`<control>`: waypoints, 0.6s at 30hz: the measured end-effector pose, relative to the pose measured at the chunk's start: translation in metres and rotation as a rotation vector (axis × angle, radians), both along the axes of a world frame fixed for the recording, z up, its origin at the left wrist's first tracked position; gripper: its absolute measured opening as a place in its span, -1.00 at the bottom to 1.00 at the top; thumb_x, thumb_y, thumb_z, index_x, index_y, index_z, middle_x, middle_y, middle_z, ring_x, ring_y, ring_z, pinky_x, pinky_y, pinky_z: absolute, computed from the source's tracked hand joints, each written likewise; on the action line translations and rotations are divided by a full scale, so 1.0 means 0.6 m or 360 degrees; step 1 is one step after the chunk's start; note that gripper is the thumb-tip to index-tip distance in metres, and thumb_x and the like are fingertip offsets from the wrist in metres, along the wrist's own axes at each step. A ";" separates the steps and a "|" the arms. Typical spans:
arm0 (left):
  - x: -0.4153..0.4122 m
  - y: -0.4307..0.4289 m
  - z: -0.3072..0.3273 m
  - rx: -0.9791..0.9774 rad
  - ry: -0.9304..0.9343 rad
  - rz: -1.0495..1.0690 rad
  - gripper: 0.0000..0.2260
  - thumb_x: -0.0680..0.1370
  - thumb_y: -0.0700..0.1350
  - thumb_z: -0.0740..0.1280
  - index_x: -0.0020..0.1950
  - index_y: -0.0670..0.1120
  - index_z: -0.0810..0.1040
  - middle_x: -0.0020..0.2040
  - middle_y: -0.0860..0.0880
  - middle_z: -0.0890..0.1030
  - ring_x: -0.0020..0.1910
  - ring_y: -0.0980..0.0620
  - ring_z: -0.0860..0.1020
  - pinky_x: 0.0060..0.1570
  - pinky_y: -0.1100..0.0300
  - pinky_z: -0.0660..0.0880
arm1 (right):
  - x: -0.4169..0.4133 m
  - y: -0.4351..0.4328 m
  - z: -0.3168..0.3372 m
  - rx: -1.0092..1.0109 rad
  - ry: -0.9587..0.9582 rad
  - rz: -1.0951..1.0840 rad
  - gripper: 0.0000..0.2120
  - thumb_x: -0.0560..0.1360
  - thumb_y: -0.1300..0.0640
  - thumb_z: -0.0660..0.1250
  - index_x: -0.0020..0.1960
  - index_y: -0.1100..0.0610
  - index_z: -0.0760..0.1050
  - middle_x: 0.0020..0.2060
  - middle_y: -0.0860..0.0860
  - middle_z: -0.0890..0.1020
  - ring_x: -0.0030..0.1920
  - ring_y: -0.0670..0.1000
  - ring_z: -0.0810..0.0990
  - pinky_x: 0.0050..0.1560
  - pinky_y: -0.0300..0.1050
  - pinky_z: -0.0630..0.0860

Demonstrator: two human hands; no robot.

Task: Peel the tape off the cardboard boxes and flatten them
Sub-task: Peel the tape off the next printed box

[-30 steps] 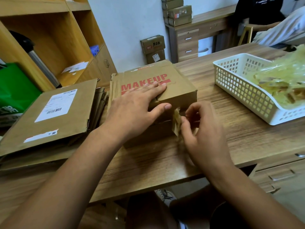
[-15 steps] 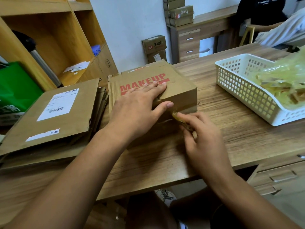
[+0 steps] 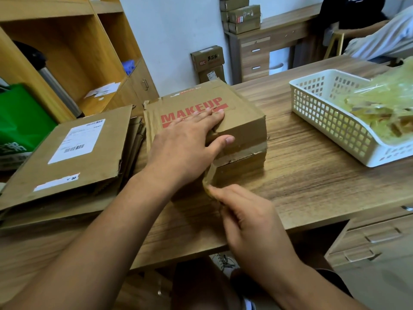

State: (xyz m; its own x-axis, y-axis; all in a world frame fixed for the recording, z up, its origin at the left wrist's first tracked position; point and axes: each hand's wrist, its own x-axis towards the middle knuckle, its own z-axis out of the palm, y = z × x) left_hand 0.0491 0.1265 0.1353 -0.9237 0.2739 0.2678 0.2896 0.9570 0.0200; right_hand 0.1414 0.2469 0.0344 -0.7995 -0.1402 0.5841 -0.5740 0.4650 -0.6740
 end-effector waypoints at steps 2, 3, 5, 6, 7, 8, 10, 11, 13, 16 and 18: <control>-0.002 -0.001 -0.001 0.0008 -0.0010 0.0008 -0.43 0.60 0.38 0.08 0.59 0.31 0.10 0.60 0.23 0.18 0.58 0.13 0.16 0.49 0.01 0.19 | -0.001 0.009 0.009 -0.0047 -0.0139 0.0053 -0.65 0.59 0.26 0.27 0.33 0.02 0.56 0.03 -0.17 0.67 0.05 -0.20 0.64 0.05 -0.21 0.60; -0.002 -0.002 -0.002 0.0006 -0.0007 0.0015 -0.43 0.59 0.38 0.08 0.59 0.31 0.10 0.60 0.23 0.18 0.57 0.13 0.17 0.49 0.01 0.19 | -0.005 0.015 0.014 -0.0116 -0.0278 0.0089 -0.65 0.60 0.24 0.29 0.32 -0.05 0.52 0.01 -0.21 0.68 0.05 -0.23 0.64 0.04 -0.24 0.60; -0.003 -0.002 -0.001 0.0004 0.0001 0.0029 -0.43 0.59 0.38 0.09 0.59 0.32 0.10 0.60 0.24 0.18 0.57 0.14 0.17 0.48 0.01 0.20 | -0.020 0.030 0.021 -0.0367 -0.0579 0.0163 -0.69 0.60 0.25 0.32 0.23 -0.10 0.45 -0.06 -0.22 0.69 -0.02 -0.22 0.67 -0.01 -0.23 0.62; -0.003 -0.002 -0.001 0.0007 0.0000 0.0032 -0.43 0.60 0.38 0.09 0.59 0.32 0.11 0.60 0.24 0.18 0.57 0.14 0.17 0.48 0.02 0.21 | -0.031 0.039 0.023 -0.0526 -0.0695 0.0197 -0.71 0.60 0.28 0.32 0.18 -0.06 0.42 -0.09 -0.17 0.70 -0.08 -0.16 0.69 -0.03 -0.16 0.64; -0.002 -0.002 -0.001 0.0010 -0.0001 0.0030 -0.44 0.60 0.37 0.10 0.59 0.31 0.11 0.60 0.24 0.19 0.57 0.14 0.17 0.47 0.03 0.20 | -0.044 0.050 0.023 -0.0689 -0.0790 0.0219 -0.74 0.60 0.31 0.30 0.15 -0.01 0.41 -0.14 -0.08 0.71 -0.14 -0.10 0.71 -0.03 -0.06 0.66; -0.001 -0.002 0.000 0.0012 0.0000 0.0025 -0.44 0.60 0.37 0.10 0.59 0.31 0.12 0.60 0.23 0.19 0.57 0.13 0.18 0.47 0.03 0.21 | -0.055 0.060 0.023 -0.0822 -0.0872 0.0230 -0.77 0.60 0.34 0.29 0.12 0.03 0.41 -0.18 0.00 0.69 -0.18 -0.04 0.72 -0.04 0.02 0.67; -0.001 -0.002 0.001 0.0018 0.0006 0.0016 -0.44 0.60 0.37 0.10 0.59 0.30 0.14 0.60 0.22 0.20 0.57 0.12 0.19 0.46 0.04 0.22 | -0.073 0.075 0.024 -0.0894 -0.0949 0.0199 -0.80 0.61 0.32 0.28 0.09 0.04 0.42 -0.15 0.09 0.67 -0.23 0.00 0.71 -0.09 0.07 0.66; -0.001 -0.002 0.001 0.0019 0.0009 0.0017 -0.44 0.60 0.37 0.10 0.59 0.30 0.14 0.60 0.22 0.20 0.57 0.11 0.19 0.46 0.04 0.22 | -0.081 0.080 0.024 -0.0861 -0.0953 0.0171 -0.80 0.62 0.30 0.28 0.08 0.01 0.42 -0.13 0.11 0.67 -0.27 -0.01 0.70 -0.14 0.04 0.64; -0.001 -0.003 0.001 0.0022 0.0009 0.0024 -0.44 0.60 0.37 0.10 0.59 0.29 0.15 0.59 0.21 0.21 0.57 0.10 0.20 0.45 0.04 0.23 | -0.094 0.082 0.023 -0.0776 -0.0951 0.0134 -0.79 0.61 0.28 0.31 0.07 -0.01 0.39 -0.19 0.08 0.68 -0.35 -0.07 0.66 -0.24 -0.07 0.56; 0.000 -0.001 0.000 0.0013 0.0028 0.0036 -0.44 0.60 0.37 0.10 0.59 0.30 0.14 0.60 0.21 0.21 0.57 0.10 0.21 0.45 0.03 0.25 | -0.105 0.072 0.019 -0.0695 -0.0872 -0.0020 -0.72 0.58 0.23 0.37 0.05 -0.06 0.33 -0.23 0.04 0.67 -0.38 -0.08 0.66 -0.29 -0.11 0.51; 0.001 0.001 0.001 0.0003 0.0038 0.0039 -0.44 0.60 0.37 0.09 0.59 0.29 0.14 0.60 0.20 0.21 0.57 0.11 0.20 0.46 0.02 0.24 | -0.104 0.065 0.014 -0.0506 -0.0640 -0.0273 -0.68 0.55 0.18 0.42 0.08 -0.10 0.30 -0.09 -0.06 0.62 -0.27 -0.09 0.67 -0.26 -0.18 0.53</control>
State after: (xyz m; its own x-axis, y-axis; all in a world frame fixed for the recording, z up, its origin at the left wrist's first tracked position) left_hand 0.0499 0.1270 0.1357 -0.9235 0.2505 0.2905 0.2662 0.9638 0.0149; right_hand 0.0789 0.2861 0.0428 -0.9646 0.1459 0.2195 -0.1754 0.2665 -0.9478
